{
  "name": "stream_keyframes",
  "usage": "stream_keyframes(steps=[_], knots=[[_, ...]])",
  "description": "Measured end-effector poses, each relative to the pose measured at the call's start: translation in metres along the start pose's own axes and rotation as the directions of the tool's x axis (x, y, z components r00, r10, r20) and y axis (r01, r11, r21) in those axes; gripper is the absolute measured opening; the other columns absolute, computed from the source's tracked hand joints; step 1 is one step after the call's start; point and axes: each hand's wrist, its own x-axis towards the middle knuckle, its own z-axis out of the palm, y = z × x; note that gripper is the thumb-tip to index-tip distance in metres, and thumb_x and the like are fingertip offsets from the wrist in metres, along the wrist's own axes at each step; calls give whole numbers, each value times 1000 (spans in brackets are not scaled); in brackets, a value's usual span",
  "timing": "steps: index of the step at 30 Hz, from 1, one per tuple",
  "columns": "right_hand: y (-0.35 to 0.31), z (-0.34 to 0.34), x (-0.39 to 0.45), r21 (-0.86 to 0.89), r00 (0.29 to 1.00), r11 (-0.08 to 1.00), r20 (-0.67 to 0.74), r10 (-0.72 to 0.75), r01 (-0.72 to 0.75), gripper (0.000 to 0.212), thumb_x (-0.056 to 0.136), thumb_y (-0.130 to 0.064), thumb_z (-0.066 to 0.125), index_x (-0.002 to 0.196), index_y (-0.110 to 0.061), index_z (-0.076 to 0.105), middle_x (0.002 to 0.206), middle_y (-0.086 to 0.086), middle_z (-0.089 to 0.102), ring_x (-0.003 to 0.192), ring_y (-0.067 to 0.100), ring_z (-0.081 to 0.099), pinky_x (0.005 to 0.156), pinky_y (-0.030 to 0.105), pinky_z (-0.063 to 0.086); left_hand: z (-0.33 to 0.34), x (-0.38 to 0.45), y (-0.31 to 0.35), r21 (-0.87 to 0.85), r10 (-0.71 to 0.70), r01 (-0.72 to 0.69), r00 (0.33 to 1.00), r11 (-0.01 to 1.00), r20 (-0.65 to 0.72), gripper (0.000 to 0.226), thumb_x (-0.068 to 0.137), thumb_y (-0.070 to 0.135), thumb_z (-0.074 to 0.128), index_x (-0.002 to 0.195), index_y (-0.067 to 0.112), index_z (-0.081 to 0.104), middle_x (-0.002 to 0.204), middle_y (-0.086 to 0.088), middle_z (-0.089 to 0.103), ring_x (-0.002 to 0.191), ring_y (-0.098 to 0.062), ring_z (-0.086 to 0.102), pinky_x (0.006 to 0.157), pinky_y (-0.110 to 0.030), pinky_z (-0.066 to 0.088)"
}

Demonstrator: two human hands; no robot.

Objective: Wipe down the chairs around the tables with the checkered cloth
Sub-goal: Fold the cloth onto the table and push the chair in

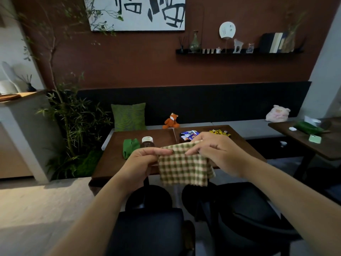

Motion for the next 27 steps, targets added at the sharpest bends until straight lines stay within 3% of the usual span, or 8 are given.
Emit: stream_keyframes(steps=[3,5,7,11,13,17,23,27], knots=[[20,6,-3,-23,969,998,-238,-68,64,12,88,-17,65,92,-26,71,96,-14,64,92,0,59,83,24,50,8,3,-4,-47,62,-63,998,997,-25,39,86,5,41,84,9,79,102,-10,74,90,-22,69,74,-36,57],[40,20,-4,108,944,994,-331,5,32,35,79,-14,75,108,-28,61,103,-12,63,97,1,60,82,23,53,16,4,-10,-49,135,-139,987,989,-87,17,79,21,64,79,13,78,95,-8,74,85,-20,69,69,-32,57],[63,36,-3,415,926,899,-266,269,-142,52,77,-15,78,122,-26,53,109,-8,64,100,5,63,82,26,55,24,7,-19,23,207,-207,956,978,-209,13,68,29,84,71,20,75,86,-4,74,80,-17,69,65,-28,57],[101,72,6,732,872,601,-19,489,-321,14,93,-10,59,103,-13,68,98,3,74,87,14,70,74,29,56,21,20,-50,70,200,-188,920,980,-337,40,64,22,81,100,28,65,95,-1,75,85,-17,72,66,-30,58],[118,89,14,741,837,583,-53,544,-332,17,96,-11,54,101,-17,68,98,1,74,89,14,70,75,31,56,11,31,-72,6,8,-7,932,1000,-363,44,77,24,75,118,26,58,102,1,74,90,-17,72,68,-32,58],[154,121,41,599,790,665,-87,607,-445,16,100,-25,45,108,-26,59,101,-10,67,91,6,64,70,21,52,-14,56,-126,-4,-376,402,853,916,-361,21,98,34,52,106,23,67,98,4,75,92,-16,71,75,-30,53],[229,175,106,397,696,645,-23,718,-653,28,100,-30,41,111,-6,52,105,20,61,94,37,62,69,37,47,-70,121,-193,237,-259,432,810,870,-526,15,101,21,43,95,24,57,86,2,66,70,-6,59,46,-11,42],[289,206,169,377,629,573,34,776,-728,18,99,-30,46,102,-16,57,97,13,65,79,28,66,60,37,49,-121,179,-240,362,-227,442,833,821,-504,12,102,21,42,96,25,51,80,-9,66,59,-13,56,48,-21,37]])
